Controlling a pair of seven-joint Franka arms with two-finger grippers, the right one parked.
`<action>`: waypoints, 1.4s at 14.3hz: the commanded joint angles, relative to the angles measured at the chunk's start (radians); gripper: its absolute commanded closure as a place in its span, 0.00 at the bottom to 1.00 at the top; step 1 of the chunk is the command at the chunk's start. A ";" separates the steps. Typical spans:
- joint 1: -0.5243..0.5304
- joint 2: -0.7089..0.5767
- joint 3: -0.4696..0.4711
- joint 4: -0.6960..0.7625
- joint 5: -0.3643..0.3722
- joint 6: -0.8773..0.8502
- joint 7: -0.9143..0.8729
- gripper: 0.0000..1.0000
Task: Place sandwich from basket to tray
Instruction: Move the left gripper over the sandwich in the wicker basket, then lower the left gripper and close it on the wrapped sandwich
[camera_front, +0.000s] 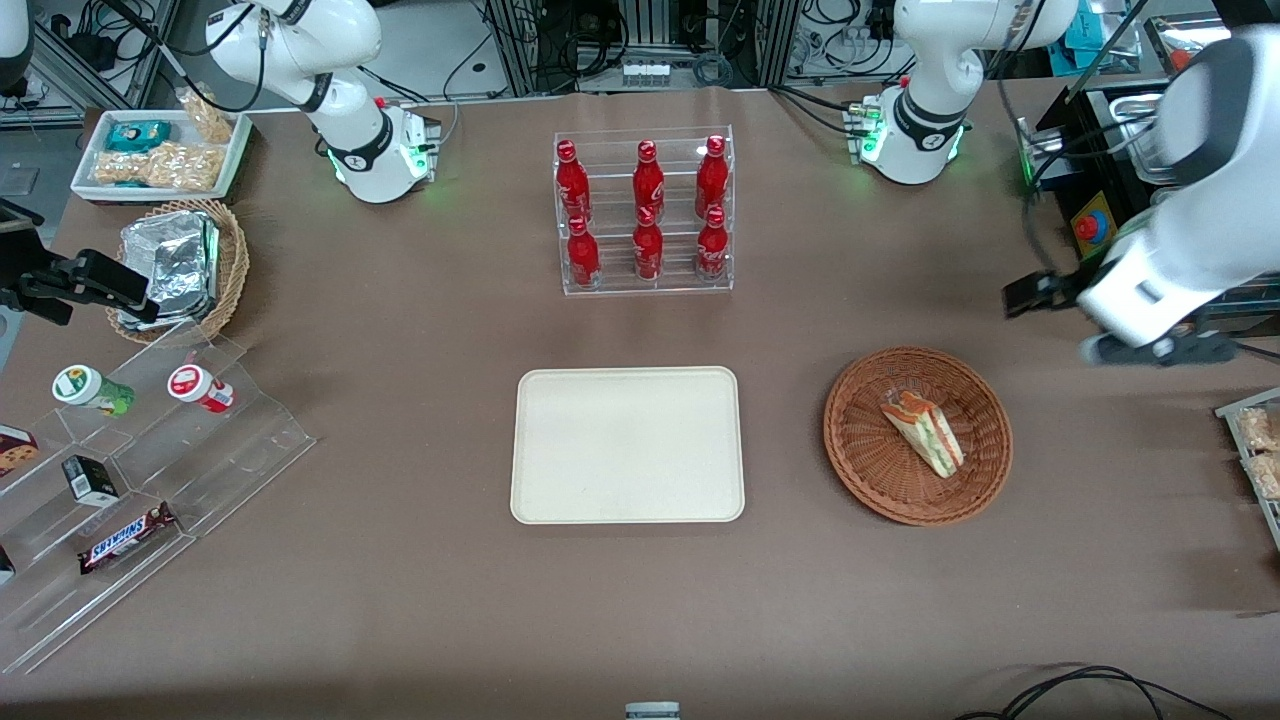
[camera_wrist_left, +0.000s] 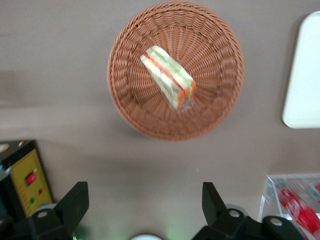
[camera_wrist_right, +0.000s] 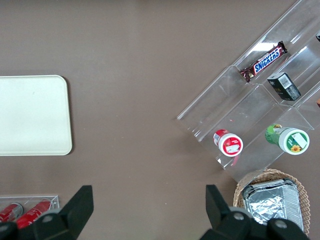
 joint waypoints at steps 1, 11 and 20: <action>-0.027 -0.005 0.004 -0.186 0.028 0.241 -0.083 0.00; -0.085 0.175 0.004 -0.339 0.025 0.725 -1.009 0.00; -0.079 0.315 0.007 -0.222 0.028 0.597 -0.931 0.95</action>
